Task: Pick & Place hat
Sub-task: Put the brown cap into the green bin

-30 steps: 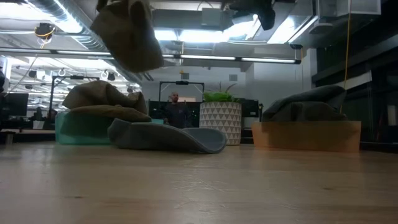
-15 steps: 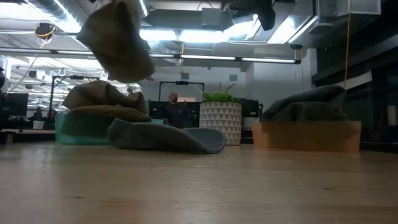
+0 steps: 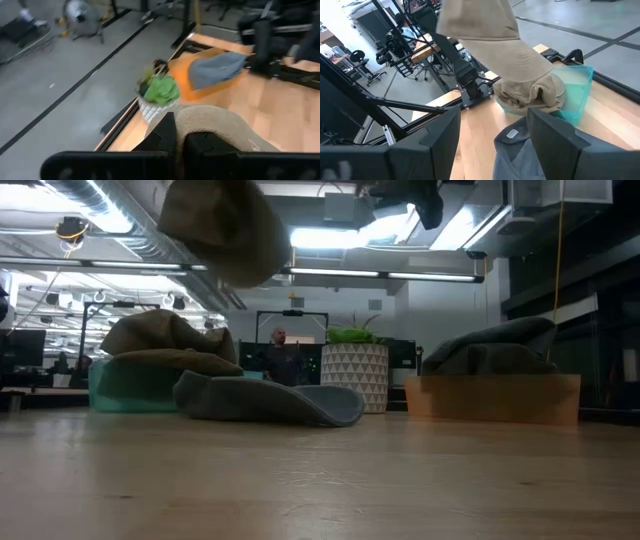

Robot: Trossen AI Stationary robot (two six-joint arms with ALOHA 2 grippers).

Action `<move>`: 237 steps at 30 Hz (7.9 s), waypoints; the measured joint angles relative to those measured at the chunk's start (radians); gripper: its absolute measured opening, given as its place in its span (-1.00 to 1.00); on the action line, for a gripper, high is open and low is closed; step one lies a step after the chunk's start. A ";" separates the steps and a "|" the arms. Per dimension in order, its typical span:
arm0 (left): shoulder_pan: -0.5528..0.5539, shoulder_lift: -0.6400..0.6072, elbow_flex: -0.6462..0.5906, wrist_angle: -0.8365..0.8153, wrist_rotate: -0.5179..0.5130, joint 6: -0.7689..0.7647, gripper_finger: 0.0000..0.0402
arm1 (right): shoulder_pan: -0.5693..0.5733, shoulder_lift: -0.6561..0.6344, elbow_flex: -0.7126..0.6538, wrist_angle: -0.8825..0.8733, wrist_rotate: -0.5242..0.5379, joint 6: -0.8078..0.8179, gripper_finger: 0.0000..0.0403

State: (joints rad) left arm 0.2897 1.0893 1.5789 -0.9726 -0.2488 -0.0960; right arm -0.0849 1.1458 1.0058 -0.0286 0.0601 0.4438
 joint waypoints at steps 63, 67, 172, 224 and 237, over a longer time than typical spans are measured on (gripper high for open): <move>-0.022 0.215 0.089 0.047 0.244 -0.066 -0.97 | 0.095 0.165 0.000 0.503 0.775 -0.714 -0.79; -0.022 0.197 0.089 0.006 0.221 -0.074 -0.98 | 0.095 0.154 0.000 0.466 0.718 -0.694 -0.97; 0.112 0.244 -0.329 -0.288 -0.134 -0.388 -0.92 | 0.127 0.152 0.227 -0.115 0.486 -0.290 -0.16; 0.222 0.060 -0.555 -0.114 0.251 -0.242 -0.97 | 0.127 0.152 0.227 -0.154 0.433 -0.238 -0.16; 0.199 0.114 -0.761 0.060 0.188 -0.355 -0.99 | 0.123 0.152 0.227 -0.206 0.434 -0.207 -0.16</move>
State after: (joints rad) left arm 0.4885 1.2035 0.8177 -0.9124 -0.0608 -0.4507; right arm 0.0380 1.2980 1.2324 -0.2346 0.4937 0.2373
